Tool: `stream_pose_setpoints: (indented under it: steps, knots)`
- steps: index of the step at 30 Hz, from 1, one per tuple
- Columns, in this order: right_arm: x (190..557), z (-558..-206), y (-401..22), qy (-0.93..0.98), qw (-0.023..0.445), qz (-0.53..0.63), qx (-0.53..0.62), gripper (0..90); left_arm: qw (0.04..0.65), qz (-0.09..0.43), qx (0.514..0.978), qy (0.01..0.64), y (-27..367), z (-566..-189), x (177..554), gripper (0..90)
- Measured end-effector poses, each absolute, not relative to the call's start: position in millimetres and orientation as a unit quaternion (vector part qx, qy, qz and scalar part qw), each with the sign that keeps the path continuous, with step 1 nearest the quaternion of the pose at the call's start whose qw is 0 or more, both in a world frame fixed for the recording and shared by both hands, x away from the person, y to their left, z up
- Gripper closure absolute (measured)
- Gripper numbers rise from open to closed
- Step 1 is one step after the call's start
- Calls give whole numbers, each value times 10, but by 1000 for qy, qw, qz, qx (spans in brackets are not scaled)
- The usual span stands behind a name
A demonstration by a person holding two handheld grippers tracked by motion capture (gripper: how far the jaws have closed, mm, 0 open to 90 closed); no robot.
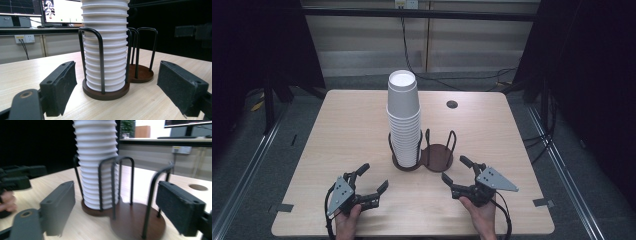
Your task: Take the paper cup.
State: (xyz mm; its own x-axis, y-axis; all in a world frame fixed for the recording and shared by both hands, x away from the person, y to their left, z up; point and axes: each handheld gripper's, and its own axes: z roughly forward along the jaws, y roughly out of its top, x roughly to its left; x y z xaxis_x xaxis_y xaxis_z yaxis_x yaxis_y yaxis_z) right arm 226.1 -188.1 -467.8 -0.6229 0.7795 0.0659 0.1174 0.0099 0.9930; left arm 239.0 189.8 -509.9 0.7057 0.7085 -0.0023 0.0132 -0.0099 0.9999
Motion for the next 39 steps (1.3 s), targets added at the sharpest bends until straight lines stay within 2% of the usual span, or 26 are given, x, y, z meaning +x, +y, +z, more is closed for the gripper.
stream_pose_setpoints:
  steps: [3, 8, 10, 12, 17, 20, 27, 39]
  knots:
    - [2280, -4588, -1848, 659, 266, 623, 326, 223, 649, 268, 657, 275, 1897, -5099, 2390, 156]
    - [2347, -4410, -1773, 675, 255, 622, 305, 220, 649, 267, 657, 274, 1896, -5099, 2390, 156]
    - [2372, -4352, -1758, 680, 243, 620, 306, 174, 649, 267, 657, 275, 1895, -5099, 2390, 156]
    - [2409, -4298, -1752, 682, 226, 625, 305, 169, 649, 267, 657, 275, 1895, -5099, 2390, 157]
    - [2446, -4211, -1726, 678, 232, 628, 304, 165, 648, 268, 658, 274, 1899, -5099, 2391, 156]
    - [2499, -4123, -1691, 676, 229, 631, 304, 132, 649, 267, 657, 274, 1896, -5099, 2390, 156]
    - [2618, -3932, -1652, 690, 204, 632, 290, 131, 649, 267, 657, 274, 1895, -5099, 2390, 157]
    - [2795, -3584, -1545, 698, 191, 638, 265, 146, 649, 267, 657, 274, 1896, -5099, 2390, 156]
